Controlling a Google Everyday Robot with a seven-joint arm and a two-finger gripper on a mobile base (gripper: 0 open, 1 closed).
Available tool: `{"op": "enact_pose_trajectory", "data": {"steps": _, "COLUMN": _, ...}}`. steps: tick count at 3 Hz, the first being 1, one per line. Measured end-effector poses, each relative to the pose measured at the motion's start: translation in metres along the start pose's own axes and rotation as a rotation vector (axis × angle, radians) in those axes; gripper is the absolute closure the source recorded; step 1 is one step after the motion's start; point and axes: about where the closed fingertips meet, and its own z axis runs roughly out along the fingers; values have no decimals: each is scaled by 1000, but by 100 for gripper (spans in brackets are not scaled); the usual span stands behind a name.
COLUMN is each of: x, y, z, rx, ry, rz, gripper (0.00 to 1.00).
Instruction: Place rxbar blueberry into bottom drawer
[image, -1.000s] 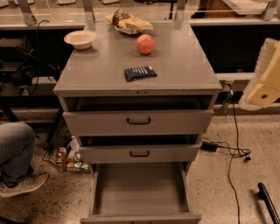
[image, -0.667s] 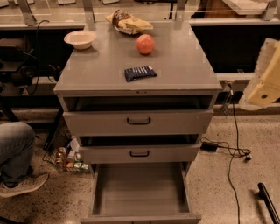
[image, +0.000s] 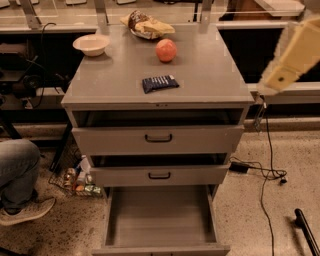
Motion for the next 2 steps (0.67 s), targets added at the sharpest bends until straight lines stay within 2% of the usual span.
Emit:
{"op": "enact_pose_trajectory", "data": {"steps": 1, "x": 8, "y": -28, "z": 63, "rx": -39, "ry": -7, "rz": 56, "gripper": 0}}
{"op": "enact_pose_trajectory", "data": {"steps": 2, "x": 6, "y": -37, "z": 146, "rx": -130, "ry": 4, "rz": 79, "gripper": 0}}
